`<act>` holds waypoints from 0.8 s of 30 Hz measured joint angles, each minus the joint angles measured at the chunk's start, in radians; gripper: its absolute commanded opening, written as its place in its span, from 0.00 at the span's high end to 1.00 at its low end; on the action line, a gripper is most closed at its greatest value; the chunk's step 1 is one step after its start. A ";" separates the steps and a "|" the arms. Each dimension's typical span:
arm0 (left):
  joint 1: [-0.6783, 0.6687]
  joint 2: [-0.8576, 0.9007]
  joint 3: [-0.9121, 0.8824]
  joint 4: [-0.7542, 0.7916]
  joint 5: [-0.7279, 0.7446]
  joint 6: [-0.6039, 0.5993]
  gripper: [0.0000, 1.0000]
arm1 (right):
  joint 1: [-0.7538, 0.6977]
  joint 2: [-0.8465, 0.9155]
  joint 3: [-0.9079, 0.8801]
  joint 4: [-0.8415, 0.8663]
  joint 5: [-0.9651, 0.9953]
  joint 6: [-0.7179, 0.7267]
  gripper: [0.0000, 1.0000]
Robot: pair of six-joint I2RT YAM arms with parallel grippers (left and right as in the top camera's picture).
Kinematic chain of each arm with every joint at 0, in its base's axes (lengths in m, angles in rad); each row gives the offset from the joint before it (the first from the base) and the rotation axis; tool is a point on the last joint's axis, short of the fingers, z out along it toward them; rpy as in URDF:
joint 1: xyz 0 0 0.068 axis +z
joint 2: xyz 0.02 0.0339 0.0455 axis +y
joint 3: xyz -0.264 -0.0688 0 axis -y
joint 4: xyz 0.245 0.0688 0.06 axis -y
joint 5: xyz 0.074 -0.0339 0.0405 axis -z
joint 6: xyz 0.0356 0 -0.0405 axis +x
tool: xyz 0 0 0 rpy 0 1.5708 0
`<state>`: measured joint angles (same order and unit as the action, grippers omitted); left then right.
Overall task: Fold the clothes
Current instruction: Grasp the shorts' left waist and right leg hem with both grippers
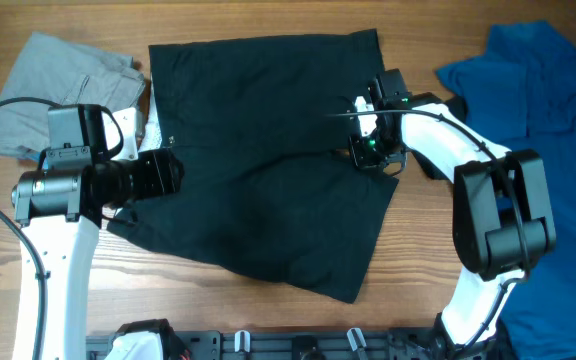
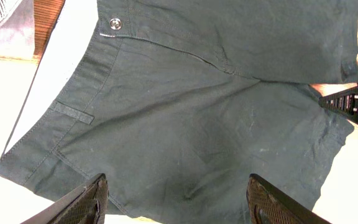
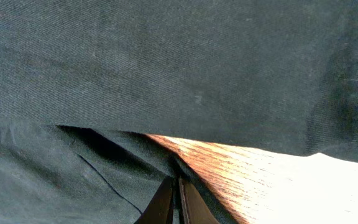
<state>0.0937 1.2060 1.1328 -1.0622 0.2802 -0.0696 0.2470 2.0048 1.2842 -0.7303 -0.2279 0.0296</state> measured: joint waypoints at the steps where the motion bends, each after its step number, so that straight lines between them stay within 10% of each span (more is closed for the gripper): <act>1: 0.000 0.000 0.000 0.000 0.000 0.000 0.29 | 0.000 0.000 0.000 0.004 0.001 -0.022 0.96; 9: 0.000 0.000 0.000 0.000 0.000 -0.003 0.27 | -0.028 0.005 0.000 0.159 0.143 0.027 0.96; 11: 0.000 0.000 0.000 0.000 0.000 -0.004 0.24 | -0.092 0.015 -0.003 0.256 0.153 0.037 0.72; 13: 0.000 0.000 0.000 0.004 0.000 -0.005 0.23 | -0.135 0.018 -0.002 0.275 0.134 0.022 0.69; 20: 0.000 0.002 -0.008 -0.180 -0.071 -0.075 0.29 | -0.141 -0.312 0.023 -0.021 -0.045 0.048 0.49; 24: 0.047 0.043 -0.238 -0.007 -0.117 -0.242 0.42 | -0.141 -0.589 0.054 -0.278 -0.091 0.221 0.48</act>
<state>0.1410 1.2495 0.8951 -1.0691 0.1631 -0.3119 0.1059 1.4158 1.3380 -1.0088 -0.3187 0.2504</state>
